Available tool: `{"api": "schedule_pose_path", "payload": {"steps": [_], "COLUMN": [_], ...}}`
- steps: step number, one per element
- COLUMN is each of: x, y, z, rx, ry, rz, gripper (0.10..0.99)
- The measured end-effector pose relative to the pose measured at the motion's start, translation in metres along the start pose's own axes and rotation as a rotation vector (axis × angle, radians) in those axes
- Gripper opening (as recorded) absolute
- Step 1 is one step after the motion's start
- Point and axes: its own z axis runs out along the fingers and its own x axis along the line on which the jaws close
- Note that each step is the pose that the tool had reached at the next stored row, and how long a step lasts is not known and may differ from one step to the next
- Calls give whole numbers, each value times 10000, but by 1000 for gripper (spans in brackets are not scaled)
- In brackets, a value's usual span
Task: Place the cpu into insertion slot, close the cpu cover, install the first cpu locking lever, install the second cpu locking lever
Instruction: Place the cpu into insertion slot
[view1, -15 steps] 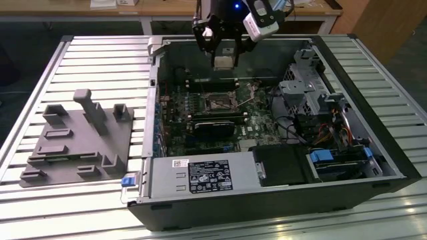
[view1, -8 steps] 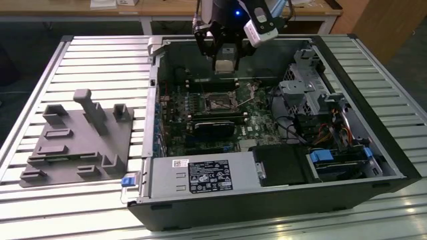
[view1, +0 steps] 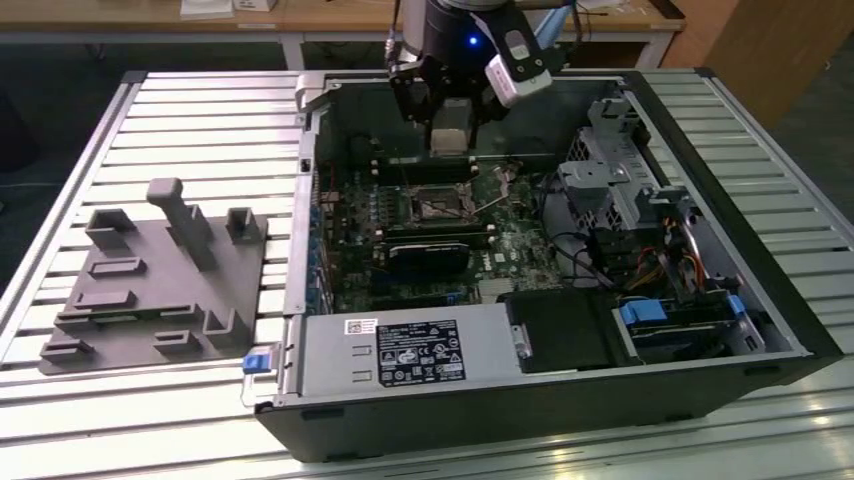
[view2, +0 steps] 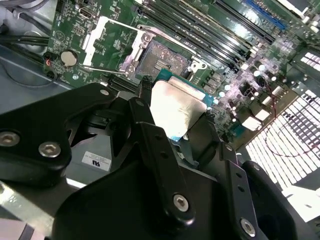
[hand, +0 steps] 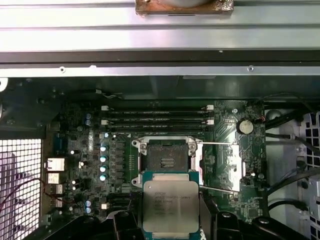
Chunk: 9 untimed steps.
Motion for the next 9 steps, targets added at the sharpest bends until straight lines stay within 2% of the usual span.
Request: {"api": "schedule_pose_path", "payload": {"steps": [9], "x": [-1], "y": [2], "z": [153], "rx": [0], "ry": [-110], "rz": [-11], "gripper": [537]}}
